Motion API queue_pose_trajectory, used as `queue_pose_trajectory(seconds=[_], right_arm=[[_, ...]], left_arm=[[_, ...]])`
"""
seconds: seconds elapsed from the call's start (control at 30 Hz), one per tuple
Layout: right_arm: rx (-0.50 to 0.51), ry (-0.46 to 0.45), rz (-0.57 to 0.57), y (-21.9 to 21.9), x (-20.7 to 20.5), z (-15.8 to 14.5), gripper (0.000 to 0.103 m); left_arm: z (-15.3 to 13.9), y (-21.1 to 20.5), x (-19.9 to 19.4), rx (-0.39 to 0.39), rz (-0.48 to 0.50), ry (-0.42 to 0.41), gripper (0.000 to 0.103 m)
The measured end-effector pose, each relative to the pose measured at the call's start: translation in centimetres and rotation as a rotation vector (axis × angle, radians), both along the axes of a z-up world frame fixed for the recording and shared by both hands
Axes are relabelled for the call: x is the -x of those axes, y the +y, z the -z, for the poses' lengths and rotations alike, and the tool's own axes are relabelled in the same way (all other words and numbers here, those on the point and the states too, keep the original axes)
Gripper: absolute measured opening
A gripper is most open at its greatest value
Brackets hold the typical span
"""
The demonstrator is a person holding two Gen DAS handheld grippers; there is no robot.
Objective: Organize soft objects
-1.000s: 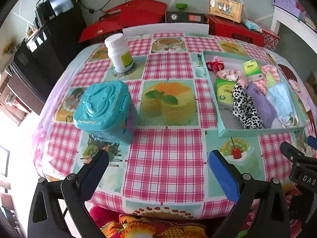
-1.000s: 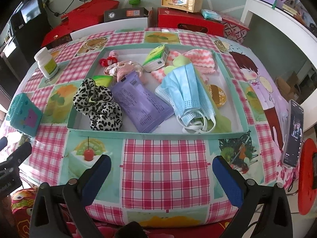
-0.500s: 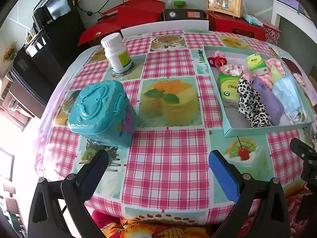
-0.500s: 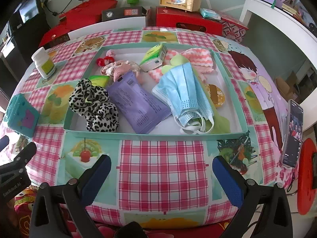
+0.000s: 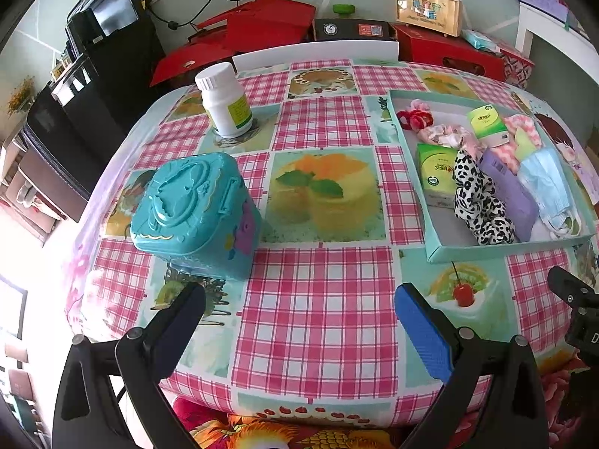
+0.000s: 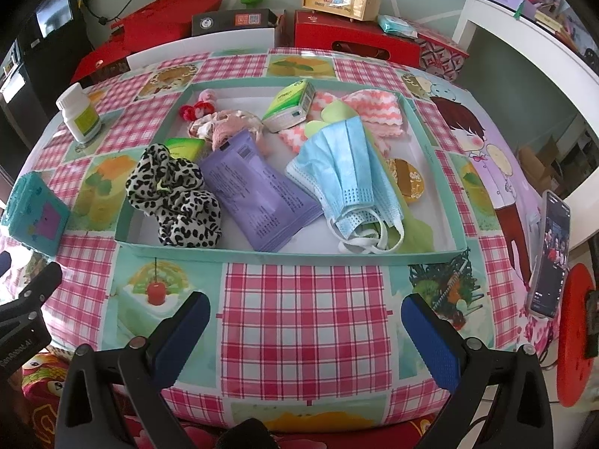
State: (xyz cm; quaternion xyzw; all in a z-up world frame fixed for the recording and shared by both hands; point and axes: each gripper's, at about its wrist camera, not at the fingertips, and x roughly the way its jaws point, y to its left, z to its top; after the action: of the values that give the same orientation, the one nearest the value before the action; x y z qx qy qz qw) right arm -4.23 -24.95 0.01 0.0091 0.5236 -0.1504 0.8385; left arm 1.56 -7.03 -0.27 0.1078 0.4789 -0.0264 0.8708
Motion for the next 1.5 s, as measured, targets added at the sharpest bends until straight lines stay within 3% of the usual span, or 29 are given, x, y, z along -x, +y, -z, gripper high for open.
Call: queue_pose_trajectory(seconds=[1.5], right_arm=[[0.022,0.004,-0.007,0.3,0.0,-0.1,0.103]], left_arm=[[-0.9,0.3,0.6,0.023,-0.014,0.003,0.101]])
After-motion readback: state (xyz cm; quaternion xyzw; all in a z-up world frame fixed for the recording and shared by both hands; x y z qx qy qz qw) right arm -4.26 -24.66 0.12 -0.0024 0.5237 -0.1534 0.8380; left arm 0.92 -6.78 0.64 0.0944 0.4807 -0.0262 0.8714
